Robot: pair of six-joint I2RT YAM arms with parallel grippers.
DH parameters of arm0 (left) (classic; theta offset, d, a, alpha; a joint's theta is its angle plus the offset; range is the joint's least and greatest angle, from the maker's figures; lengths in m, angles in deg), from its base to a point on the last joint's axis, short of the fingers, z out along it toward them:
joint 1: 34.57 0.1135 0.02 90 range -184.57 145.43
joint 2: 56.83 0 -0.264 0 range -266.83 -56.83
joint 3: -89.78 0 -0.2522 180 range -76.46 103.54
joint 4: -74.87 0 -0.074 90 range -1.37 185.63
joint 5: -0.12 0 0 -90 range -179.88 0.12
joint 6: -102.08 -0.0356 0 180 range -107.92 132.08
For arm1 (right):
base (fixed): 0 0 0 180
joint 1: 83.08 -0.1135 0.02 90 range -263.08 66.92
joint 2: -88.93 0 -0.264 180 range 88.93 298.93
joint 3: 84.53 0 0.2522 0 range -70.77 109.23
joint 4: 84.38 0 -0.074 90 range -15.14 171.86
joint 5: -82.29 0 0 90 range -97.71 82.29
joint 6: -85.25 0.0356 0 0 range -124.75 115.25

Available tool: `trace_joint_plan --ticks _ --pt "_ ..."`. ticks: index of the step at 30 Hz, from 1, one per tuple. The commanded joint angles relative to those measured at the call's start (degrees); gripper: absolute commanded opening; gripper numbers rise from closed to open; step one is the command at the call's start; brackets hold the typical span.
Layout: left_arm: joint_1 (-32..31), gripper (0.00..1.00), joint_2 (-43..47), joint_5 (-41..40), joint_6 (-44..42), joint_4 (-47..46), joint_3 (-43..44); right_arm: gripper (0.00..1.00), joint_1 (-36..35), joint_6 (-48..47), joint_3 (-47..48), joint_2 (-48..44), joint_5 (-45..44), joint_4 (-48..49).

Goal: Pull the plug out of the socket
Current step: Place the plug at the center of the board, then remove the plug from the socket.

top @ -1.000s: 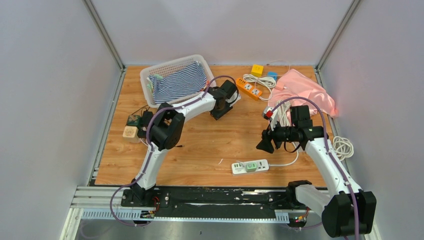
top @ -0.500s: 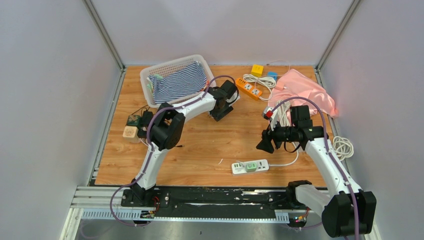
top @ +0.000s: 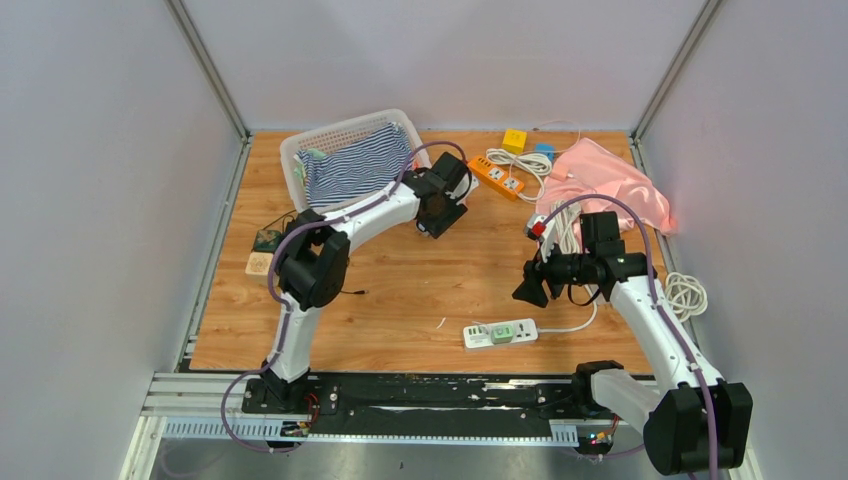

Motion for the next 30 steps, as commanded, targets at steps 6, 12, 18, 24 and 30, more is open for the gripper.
trace_joint_plan --ticks 6,12,18,24,30 --pt "-0.4 0.68 11.7 5.8 2.5 -8.3 -9.7 0.63 0.5 -1.4 -1.0 -1.2 0.2 0.1" --pt "-0.5 0.68 20.4 13.3 5.8 -17.6 -19.3 0.63 0.5 -2.1 -1.1 -1.4 0.5 0.0" --pt "-1.4 0.68 31.2 22.7 8.9 -31.8 -33.3 0.63 0.5 -3.3 -1.1 -2.1 1.7 -0.7" --pt "-3.7 0.68 42.1 28.8 10.0 -43.7 -45.3 0.63 0.5 -6.9 -1.1 -2.9 4.2 -2.4" --pt "-8.4 0.68 49.6 31.4 7.5 -49.6 -52.5 0.63 0.5 -11.4 -1.1 -2.8 6.9 -5.0"
